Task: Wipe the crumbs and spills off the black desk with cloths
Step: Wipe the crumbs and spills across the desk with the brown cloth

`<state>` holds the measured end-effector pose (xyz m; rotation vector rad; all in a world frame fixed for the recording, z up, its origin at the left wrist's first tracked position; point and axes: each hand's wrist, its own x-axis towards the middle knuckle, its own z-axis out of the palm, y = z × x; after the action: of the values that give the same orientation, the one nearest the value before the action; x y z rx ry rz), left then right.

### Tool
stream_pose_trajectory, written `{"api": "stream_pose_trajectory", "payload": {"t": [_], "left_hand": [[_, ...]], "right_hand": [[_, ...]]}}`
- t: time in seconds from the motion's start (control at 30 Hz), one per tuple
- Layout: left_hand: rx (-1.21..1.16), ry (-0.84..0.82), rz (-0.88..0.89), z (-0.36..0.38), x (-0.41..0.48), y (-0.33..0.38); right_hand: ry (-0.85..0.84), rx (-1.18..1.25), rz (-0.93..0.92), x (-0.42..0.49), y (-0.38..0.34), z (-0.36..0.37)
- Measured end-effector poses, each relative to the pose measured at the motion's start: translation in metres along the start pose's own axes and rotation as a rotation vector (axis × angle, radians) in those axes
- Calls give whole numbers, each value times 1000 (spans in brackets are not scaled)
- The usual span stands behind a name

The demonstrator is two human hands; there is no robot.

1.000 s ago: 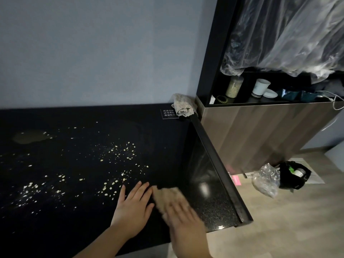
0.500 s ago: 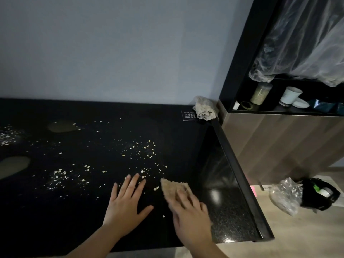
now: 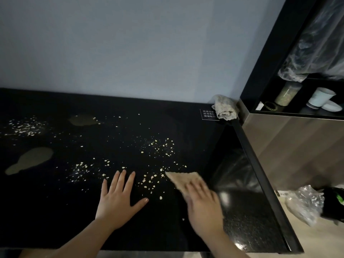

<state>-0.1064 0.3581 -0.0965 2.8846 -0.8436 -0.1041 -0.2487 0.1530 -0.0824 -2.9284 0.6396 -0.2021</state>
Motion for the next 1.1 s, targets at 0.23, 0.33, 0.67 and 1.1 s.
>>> {"api": "stream_pose_trajectory", "payload": {"t": [0.23,0.33,0.67,1.1], "left_hand": [[28,-4,50,2,7,-10],[36,2,97,0,18,-12],[87,-109,182,-12,38,-11],[72,-107,192,-12,51,-6]], "right_hand": [[47,60,361,27,-5,-7],[22,143,-43,13,-48,4],[84,5,513,40,33,-9],[23,97,670,68,29,-16]]}}
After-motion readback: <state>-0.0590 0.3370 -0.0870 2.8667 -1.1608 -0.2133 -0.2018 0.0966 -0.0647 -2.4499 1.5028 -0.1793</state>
